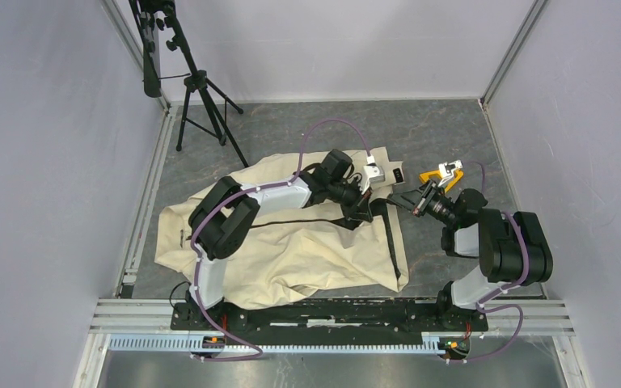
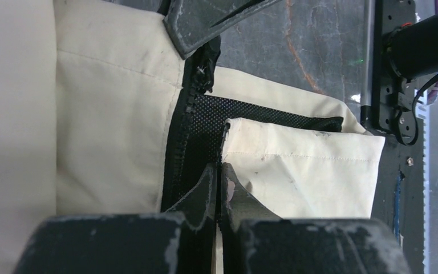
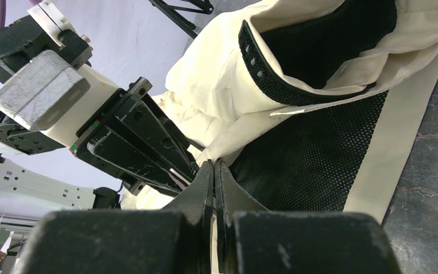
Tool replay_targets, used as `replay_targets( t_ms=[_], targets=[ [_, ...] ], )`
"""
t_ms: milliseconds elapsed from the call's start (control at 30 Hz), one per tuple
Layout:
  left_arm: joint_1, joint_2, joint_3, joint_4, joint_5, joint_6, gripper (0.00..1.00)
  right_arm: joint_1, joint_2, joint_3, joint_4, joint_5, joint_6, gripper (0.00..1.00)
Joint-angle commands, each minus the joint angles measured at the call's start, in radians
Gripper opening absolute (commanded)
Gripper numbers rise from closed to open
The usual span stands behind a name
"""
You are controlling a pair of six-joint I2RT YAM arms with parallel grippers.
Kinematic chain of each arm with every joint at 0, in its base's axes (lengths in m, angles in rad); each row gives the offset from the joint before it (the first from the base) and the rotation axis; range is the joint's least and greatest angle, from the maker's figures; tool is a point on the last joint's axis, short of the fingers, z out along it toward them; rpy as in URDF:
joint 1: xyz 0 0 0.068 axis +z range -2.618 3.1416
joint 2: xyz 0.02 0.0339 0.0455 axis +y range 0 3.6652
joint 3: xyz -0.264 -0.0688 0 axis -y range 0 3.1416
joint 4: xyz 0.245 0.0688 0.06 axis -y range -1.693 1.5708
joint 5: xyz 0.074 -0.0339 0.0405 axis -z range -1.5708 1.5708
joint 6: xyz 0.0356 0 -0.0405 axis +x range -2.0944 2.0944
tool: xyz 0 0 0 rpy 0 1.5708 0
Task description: Zip up the jacket
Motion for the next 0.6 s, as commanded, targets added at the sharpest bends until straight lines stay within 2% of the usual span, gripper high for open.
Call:
replay_targets(
  t_ms=[0, 433, 567],
  targets=[
    [0.000, 0.006, 0.046, 0.003, 0.070, -0.044, 0.02, -0.003, -0.022, -0.008, 0.034, -0.004, -0.053, 0.00],
    [0.006, 0.026, 0.086, 0.020, 0.070, -0.086, 0.02, 0.006, -0.040, -0.031, -0.001, 0.001, -0.108, 0.00],
    [0.019, 0.039, 0.097, 0.012, 0.084, -0.132, 0.02, 0.009, -0.081, -0.023, -0.111, 0.024, -0.196, 0.00]
  ],
)
